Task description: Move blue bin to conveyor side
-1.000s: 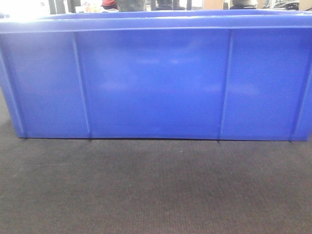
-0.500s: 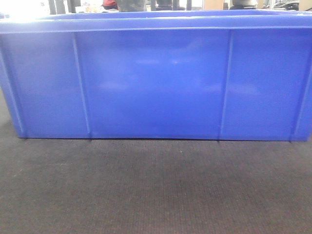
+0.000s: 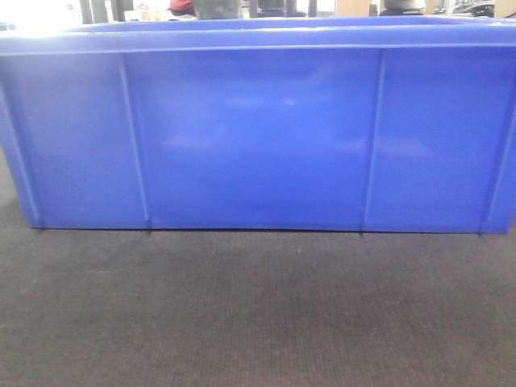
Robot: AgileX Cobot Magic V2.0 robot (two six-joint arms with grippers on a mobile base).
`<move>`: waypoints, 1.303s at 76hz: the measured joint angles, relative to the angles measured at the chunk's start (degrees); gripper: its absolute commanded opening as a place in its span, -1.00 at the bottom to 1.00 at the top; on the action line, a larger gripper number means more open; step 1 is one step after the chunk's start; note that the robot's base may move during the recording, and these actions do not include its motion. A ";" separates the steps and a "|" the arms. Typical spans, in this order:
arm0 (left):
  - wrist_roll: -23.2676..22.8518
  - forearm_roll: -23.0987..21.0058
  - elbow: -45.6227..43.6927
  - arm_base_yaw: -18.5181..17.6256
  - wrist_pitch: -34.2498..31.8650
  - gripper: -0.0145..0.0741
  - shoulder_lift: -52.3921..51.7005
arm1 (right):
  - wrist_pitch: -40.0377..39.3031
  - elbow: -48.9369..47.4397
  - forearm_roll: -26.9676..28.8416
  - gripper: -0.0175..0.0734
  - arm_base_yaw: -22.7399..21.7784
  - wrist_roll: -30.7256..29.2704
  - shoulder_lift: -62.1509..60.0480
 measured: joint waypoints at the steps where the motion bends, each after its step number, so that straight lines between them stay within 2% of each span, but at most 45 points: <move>1: 0.00 0.00 0.00 0.00 0.00 -0.71 0.00 | 0.00 0.00 0.00 -0.81 0.00 0.00 0.00; 11: 0.00 -0.69 0.10 0.00 0.00 -0.71 0.00 | 0.00 0.00 0.00 -0.81 0.00 0.00 0.00; 19: 1.07 -3.98 0.56 1.28 -0.10 -0.71 -0.49 | -0.09 0.00 0.00 -0.81 0.00 0.00 0.00; 25: 6.17 -8.58 2.15 3.67 -1.07 -0.71 -1.72 | -0.09 0.00 0.00 -0.81 0.00 0.00 0.00; 29: 12.37 -12.94 4.40 6.42 -3.44 -0.71 -3.35 | -0.09 0.00 0.00 -0.81 0.00 0.00 0.00; 34: 16.89 -15.67 7.62 9.84 -6.65 -0.71 -5.65 | -0.09 0.00 0.00 -0.81 0.00 0.00 0.00; 41: 19.46 -17.80 12.31 14.24 -10.99 -0.71 -9.52 | -0.09 0.00 0.00 -0.81 0.00 0.00 0.00; 50: 20.09 -18.45 17.44 16.49 -14.53 -0.71 -10.88 | -0.09 0.00 0.00 -0.81 0.00 0.00 0.00; 62: 20.47 -18.89 23.64 16.77 -18.99 -0.71 -10.96 | -0.09 0.00 0.00 -0.81 0.00 -0.12 -0.05; 99: 20.47 -19.13 24.34 16.09 -23.53 -0.71 -10.96 | -0.09 0.00 0.00 -0.81 0.00 -0.12 -0.05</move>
